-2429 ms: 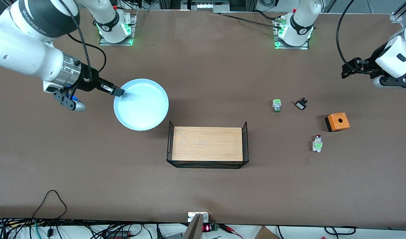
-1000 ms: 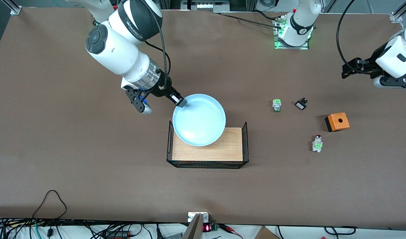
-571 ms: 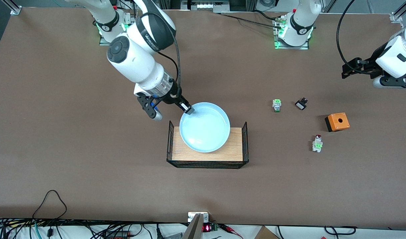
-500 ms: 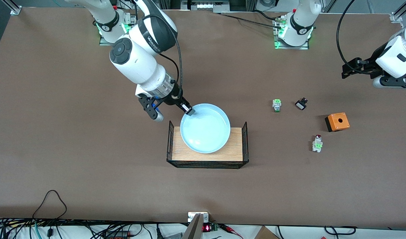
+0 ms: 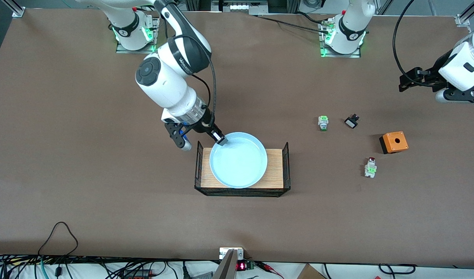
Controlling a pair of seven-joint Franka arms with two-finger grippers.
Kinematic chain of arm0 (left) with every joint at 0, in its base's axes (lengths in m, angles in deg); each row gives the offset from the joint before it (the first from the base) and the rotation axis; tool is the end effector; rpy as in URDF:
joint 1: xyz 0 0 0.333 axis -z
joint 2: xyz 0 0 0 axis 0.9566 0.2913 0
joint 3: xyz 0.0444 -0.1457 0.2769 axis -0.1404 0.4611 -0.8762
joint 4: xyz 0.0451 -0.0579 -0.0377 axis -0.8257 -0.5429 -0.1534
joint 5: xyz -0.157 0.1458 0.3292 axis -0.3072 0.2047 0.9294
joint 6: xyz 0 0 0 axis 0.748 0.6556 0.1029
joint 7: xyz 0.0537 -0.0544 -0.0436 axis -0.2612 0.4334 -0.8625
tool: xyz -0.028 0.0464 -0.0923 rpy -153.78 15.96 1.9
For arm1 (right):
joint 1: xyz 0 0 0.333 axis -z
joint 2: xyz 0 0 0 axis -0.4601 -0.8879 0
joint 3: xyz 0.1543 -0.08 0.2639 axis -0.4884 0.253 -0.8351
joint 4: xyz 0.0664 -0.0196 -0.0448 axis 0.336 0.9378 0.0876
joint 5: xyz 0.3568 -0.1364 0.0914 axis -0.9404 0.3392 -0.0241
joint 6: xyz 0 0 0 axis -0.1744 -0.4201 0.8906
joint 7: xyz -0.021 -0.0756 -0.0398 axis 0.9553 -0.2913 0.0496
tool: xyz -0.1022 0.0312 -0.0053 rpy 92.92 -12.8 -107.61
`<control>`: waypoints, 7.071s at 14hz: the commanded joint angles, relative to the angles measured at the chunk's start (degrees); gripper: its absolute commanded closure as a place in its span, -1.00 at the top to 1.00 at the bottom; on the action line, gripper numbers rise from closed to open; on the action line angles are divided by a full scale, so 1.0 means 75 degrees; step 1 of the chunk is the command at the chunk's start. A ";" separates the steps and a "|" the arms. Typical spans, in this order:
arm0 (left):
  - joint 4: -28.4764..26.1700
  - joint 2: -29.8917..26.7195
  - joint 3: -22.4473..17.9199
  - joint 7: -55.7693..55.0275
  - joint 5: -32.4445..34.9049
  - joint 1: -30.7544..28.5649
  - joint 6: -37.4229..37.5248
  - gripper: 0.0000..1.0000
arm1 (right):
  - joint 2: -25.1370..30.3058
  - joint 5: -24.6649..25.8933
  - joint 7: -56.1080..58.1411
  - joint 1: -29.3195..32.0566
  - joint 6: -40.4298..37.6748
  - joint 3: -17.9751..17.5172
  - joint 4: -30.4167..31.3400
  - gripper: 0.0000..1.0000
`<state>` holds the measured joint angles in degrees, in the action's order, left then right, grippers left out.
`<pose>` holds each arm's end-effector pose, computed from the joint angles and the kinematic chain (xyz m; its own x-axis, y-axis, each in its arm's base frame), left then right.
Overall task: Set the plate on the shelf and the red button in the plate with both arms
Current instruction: 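Lower the plate onto the tray and open the right gripper, then withdraw the right gripper while the left gripper grasps the red-based switch, then carry the red-based switch with the left gripper over the plate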
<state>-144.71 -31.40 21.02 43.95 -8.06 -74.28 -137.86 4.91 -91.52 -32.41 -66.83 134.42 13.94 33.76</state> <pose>0.5306 -0.0113 0.5853 0.9912 0.0034 -0.1323 0.0020 -0.9999 -0.0105 0.5854 0.4201 0.3960 0.6451 -0.7347 -0.2099 -0.7461 -0.5463 -0.3807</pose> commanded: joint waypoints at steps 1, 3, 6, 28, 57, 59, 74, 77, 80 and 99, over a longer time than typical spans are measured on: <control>0.0235 0.0099 0.0035 0.0162 0.0181 -0.0037 0.0141 1.00 | -0.0189 0.0100 -0.0248 -0.0156 0.0151 0.0126 -0.0229 -1.00; 0.0224 0.0099 0.0035 0.0162 0.0181 -0.0037 0.0141 1.00 | -0.0213 0.0112 -0.0271 -0.0272 0.0139 0.0161 -0.0229 -1.00; 0.0224 0.0111 0.0035 0.0162 0.0181 -0.0037 0.0141 1.00 | -0.0236 0.0088 -0.0237 -0.0402 0.0127 0.0301 -0.0217 -1.00; 0.0212 0.0251 0.0035 0.0139 0.0170 -0.0201 0.0141 1.00 | 0.0044 0.0147 0.0384 -0.0789 -0.0631 0.0863 0.0159 1.00; 0.0036 0.5665 0.0129 0.1896 0.1049 -0.0470 -0.5976 0.99 | 0.2845 0.2959 0.9006 0.5045 -0.5427 -0.0026 -0.0124 1.00; 0.0036 0.5794 0.0117 0.2013 0.1084 -0.0482 -0.6104 0.72 | 0.2904 0.3297 0.9512 0.5082 -0.5800 0.0020 -0.0193 1.00; 0.1719 0.5174 0.0362 0.2237 0.0978 0.0337 -0.2830 -0.61 | 0.3244 0.3229 0.9899 0.5083 -0.5931 -0.0014 -0.0217 1.00; 0.3055 0.5150 0.1018 0.1910 0.0453 0.0350 -0.1259 -0.61 | 0.3244 0.3182 0.9900 0.5094 -0.5943 0.0044 -0.0229 1.00; 0.3983 0.5127 0.1767 0.1488 0.0217 0.0374 -0.0330 -0.61 | 0.3256 0.3182 0.9923 0.5071 -0.5990 -0.0038 -0.0229 1.00; 0.5345 0.6450 0.1947 -0.1560 0.0134 0.3149 -0.4066 -0.67 | 0.3350 0.3182 0.9888 0.5047 -0.6213 -0.0003 -0.0217 1.00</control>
<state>-107.41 15.12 38.45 32.54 -7.18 -54.03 -167.41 28.83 -66.62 40.98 -29.26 88.50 13.74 31.51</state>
